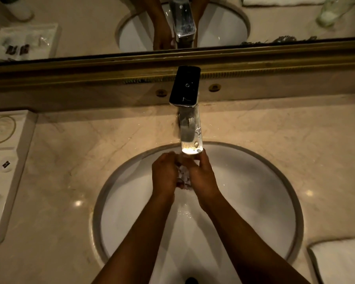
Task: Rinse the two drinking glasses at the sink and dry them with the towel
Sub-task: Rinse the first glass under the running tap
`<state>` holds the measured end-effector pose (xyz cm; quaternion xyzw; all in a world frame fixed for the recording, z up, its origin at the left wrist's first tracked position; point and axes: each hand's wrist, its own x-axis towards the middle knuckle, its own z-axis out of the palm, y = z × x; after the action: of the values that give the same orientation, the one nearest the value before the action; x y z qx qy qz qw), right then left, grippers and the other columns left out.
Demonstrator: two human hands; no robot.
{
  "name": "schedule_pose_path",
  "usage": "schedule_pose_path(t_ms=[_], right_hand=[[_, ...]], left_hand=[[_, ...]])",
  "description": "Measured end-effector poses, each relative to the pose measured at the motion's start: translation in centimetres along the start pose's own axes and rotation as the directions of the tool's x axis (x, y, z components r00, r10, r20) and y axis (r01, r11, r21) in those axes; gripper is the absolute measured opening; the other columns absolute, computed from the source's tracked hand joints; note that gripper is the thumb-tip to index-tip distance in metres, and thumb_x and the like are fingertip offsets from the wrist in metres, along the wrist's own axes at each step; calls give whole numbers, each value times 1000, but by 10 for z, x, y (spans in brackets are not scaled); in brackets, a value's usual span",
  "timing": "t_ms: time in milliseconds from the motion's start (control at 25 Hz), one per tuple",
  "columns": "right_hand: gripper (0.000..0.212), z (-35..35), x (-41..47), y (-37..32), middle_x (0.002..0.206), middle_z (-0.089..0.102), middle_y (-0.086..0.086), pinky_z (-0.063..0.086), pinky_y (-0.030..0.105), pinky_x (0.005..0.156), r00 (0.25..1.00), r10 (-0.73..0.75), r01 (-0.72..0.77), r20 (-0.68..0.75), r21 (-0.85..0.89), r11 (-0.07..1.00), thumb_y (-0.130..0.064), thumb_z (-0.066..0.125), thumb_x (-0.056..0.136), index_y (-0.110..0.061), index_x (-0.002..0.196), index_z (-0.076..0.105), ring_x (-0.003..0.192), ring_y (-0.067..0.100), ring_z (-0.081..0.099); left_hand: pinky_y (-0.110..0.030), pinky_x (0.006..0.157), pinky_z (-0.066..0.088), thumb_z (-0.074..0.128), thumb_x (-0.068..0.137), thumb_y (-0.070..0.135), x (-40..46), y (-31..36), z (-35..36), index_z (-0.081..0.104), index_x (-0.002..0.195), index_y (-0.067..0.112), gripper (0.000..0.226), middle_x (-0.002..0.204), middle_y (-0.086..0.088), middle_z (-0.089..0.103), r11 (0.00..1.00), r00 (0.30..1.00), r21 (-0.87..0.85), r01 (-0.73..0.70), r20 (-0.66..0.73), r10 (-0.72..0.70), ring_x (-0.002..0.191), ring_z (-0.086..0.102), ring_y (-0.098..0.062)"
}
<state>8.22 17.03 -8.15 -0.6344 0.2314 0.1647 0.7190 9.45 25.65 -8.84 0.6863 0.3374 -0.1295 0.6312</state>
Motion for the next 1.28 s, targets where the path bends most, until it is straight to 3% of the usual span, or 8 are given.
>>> schedule_pose_path(t_ms=[160,280,400,640,880,1000,1120,1280], right_hand=[[34,-5,-5,4,121,58,-6,56,27,85,950,-312,301,-5,-248,921,-32,63,80,-48,107,50,108,7,59],[29,-11,2,3,115,70,-2,57,31,80,987,-136,147,-89,133,980,-39,53,86,-31,111,64,103,15,69],[37,-14,7,1,114,72,10,56,36,73,980,193,-192,56,539,820,-38,55,87,-17,114,69,97,26,70],[45,-3,7,14,106,71,15,53,37,83,930,303,-345,209,783,518,-38,58,82,-7,112,71,93,30,69],[49,4,0,23,115,72,13,52,36,75,993,114,-106,18,528,843,-44,52,87,-14,124,64,104,29,68],[24,1,-3,15,116,68,2,55,22,69,988,-73,97,-137,177,979,-36,55,94,-30,117,60,100,14,70],[43,4,-1,12,136,55,-1,50,15,83,966,-223,196,-134,-184,963,-31,59,98,-29,139,47,120,15,58],[51,-5,-17,17,152,43,-3,46,26,107,901,-404,429,159,-469,772,-34,62,96,-29,145,47,136,12,46]], left_hand=[[-37,70,57,46,101,29,7,18,-17,75,105,13,34,98,-12,79,902,875,-146,406,347,-338,85,74,-27],[-24,65,55,36,108,39,-4,4,-7,72,107,23,39,100,-1,78,972,956,-147,181,259,-139,82,73,-9],[-16,77,54,38,108,37,-15,-16,-2,67,119,28,32,113,2,75,990,986,-72,-124,107,131,96,71,-2],[-39,95,56,53,99,20,-19,-4,-5,72,116,14,26,117,-12,75,945,978,-322,-55,172,116,110,72,-28],[-51,98,53,53,96,17,4,9,-13,74,106,1,29,112,-27,74,920,980,-346,186,139,-145,105,71,-42],[-46,86,59,53,100,26,6,14,-9,73,108,11,26,106,-17,77,991,994,-113,66,95,-55,97,75,-33],[-45,84,62,57,99,27,2,6,0,75,104,19,20,99,-5,78,988,987,38,-152,64,149,93,75,-25],[-39,72,59,55,95,29,20,8,-7,74,102,7,30,98,-17,76,900,979,-389,196,136,-154,89,73,-33]])
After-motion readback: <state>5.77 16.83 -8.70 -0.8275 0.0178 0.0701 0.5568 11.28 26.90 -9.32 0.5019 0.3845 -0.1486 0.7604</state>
